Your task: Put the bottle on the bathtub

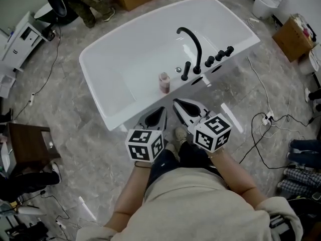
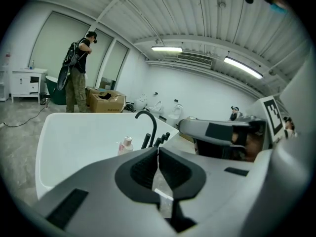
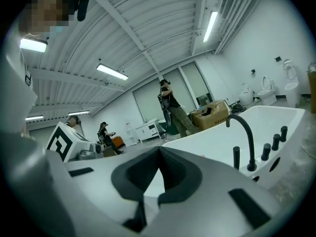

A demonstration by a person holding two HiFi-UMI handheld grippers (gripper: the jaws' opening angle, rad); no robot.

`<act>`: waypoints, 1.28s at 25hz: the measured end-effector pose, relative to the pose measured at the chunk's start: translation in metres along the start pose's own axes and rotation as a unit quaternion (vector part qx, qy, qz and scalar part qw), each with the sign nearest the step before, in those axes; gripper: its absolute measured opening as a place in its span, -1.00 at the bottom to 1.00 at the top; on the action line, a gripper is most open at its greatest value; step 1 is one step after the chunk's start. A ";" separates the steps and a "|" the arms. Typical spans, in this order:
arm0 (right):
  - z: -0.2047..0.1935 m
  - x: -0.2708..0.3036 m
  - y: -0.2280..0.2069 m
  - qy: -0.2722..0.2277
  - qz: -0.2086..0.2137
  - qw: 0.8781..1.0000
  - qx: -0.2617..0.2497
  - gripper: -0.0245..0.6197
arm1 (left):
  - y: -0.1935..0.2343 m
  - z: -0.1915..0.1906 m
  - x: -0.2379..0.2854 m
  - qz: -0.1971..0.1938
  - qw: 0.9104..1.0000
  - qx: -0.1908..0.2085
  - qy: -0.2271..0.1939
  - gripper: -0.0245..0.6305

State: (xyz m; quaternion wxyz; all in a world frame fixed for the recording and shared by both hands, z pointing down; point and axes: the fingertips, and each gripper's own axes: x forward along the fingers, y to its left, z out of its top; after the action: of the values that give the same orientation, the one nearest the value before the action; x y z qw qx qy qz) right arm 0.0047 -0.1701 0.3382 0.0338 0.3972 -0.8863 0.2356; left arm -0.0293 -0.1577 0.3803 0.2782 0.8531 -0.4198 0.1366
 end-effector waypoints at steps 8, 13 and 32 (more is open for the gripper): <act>0.003 -0.016 -0.013 0.000 -0.012 1.000 0.008 -0.93 | -0.010 0.002 0.003 0.004 1.000 0.012 0.001 -0.89; 0.005 -0.017 -0.014 0.007 0.004 1.000 -0.003 -0.93 | -0.006 0.003 0.008 0.033 0.999 -0.011 -0.004 -0.89; -0.002 -0.008 -0.032 0.039 0.013 0.999 -0.030 -0.93 | -0.008 0.004 0.026 0.046 0.999 -0.005 0.009 -0.89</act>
State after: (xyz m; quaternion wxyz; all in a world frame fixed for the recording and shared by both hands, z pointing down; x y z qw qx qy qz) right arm 0.0329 -0.1824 0.3507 0.0775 0.3753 -0.8958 0.2251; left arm -0.0068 -0.1728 0.3859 0.2794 0.8301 -0.4569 0.1555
